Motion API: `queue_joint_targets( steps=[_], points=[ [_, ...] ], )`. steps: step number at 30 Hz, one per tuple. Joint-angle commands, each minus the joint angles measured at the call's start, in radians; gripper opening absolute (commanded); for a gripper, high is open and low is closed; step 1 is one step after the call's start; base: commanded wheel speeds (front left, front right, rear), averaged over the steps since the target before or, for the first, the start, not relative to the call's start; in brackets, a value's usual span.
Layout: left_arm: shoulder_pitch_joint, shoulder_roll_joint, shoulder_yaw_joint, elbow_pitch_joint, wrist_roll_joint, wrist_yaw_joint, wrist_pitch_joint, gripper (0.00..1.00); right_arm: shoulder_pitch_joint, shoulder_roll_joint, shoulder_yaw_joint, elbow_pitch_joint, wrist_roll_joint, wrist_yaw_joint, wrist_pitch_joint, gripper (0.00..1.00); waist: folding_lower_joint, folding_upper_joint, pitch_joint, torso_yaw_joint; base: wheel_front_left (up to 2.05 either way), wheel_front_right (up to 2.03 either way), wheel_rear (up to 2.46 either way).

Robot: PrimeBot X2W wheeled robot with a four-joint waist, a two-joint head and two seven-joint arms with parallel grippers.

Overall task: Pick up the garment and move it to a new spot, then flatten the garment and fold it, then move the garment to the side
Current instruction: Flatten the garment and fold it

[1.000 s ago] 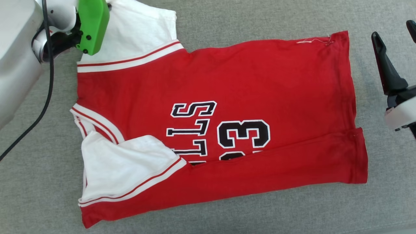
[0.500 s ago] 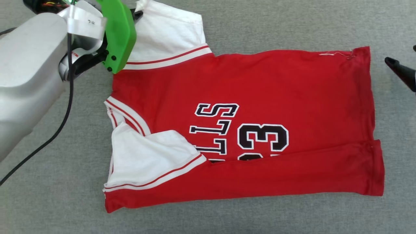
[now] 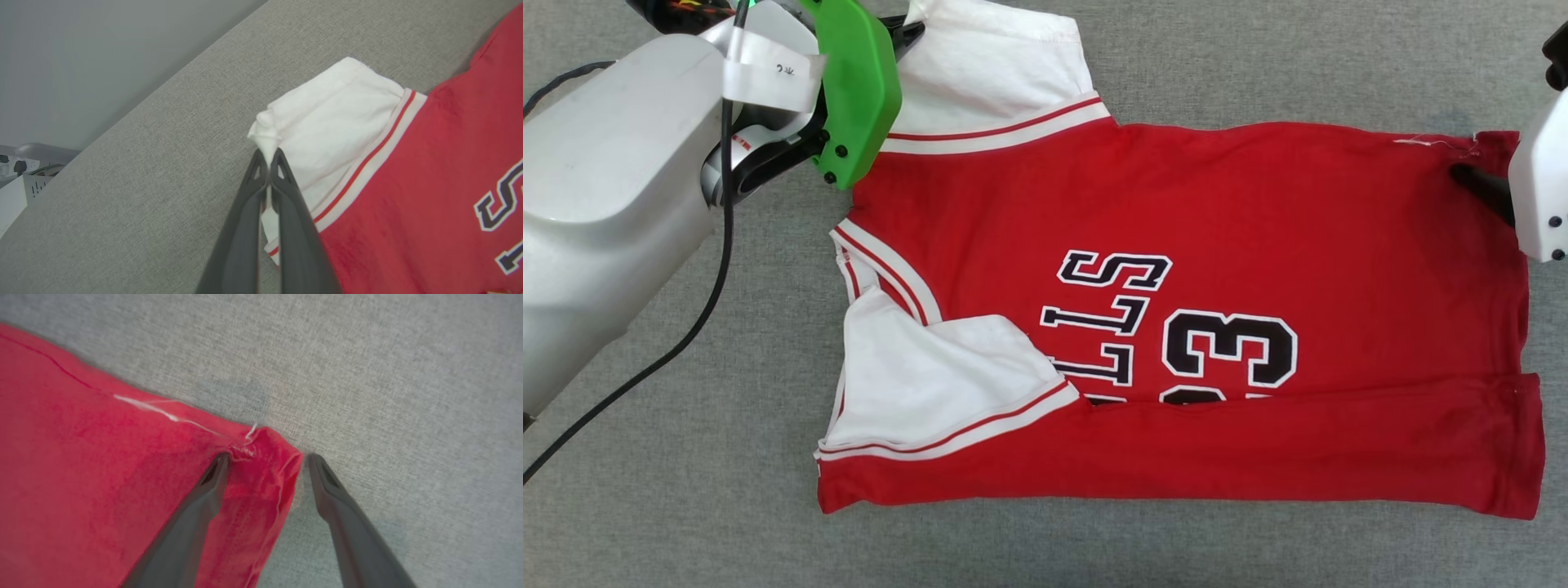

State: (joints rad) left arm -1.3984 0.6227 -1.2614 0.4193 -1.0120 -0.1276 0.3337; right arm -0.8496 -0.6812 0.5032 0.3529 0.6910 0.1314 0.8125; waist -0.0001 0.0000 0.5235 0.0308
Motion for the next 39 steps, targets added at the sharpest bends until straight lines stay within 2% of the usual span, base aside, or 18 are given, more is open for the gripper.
queue_joint_targets(
  steps=[1, 4, 5, 6, 17, 23, 39],
  points=[
    [-0.007, -0.006, -0.001, 0.001, 0.022, 0.002, -0.008, 0.00, 0.013, 0.016, 0.034, 0.041, -0.004, -0.001, -0.006, 1.00, 0.0001, 0.0000, 0.002, 0.004, 0.00, 0.00, 0.00],
    [-0.003, -0.004, -0.002, 0.007, 0.023, 0.001, -0.013, 0.00, 0.019, 0.020, 0.061, 0.079, 0.000, -0.001, -0.036, 1.00, 0.0001, 0.0000, -0.001, 0.003, 0.00, 0.00, 0.00],
    [-0.001, 0.000, -0.002, 0.011, 0.022, 0.001, -0.016, 0.00, 0.018, 0.022, 0.069, 0.090, 0.003, -0.001, -0.064, 0.96, 0.0001, 0.0000, -0.003, 0.001, 0.00, 0.00, 0.00],
    [0.002, 0.002, -0.001, 0.014, 0.020, 0.001, -0.018, 0.00, 0.017, 0.022, 0.075, 0.096, 0.004, -0.001, -0.083, 0.00, 0.0001, 0.0000, -0.004, -0.001, 0.00, 0.00, 0.00],
    [0.051, 0.005, 0.002, 0.050, 0.001, 0.000, -0.066, 0.00, 0.008, 0.006, 0.077, 0.105, 0.043, -0.001, -0.357, 0.00, 0.0001, 0.0000, -0.059, -0.010, 0.00, 0.00, 0.00],
    [0.116, 0.036, -0.001, 0.031, 0.003, 0.005, -0.106, 0.00, 0.056, 0.005, 0.092, 0.084, 0.046, -0.001, -0.472, 0.00, 0.0001, 0.0000, -0.119, -0.013, 0.00, 0.00, 0.00],
    [0.422, 0.172, -0.011, -0.182, -0.015, 0.128, -0.180, 0.00, 0.275, -0.036, 0.100, 0.039, 0.067, -0.001, -0.607, 0.00, 0.0001, 0.0000, -0.266, 0.008, 0.00, 0.00, 0.00]
  ],
)
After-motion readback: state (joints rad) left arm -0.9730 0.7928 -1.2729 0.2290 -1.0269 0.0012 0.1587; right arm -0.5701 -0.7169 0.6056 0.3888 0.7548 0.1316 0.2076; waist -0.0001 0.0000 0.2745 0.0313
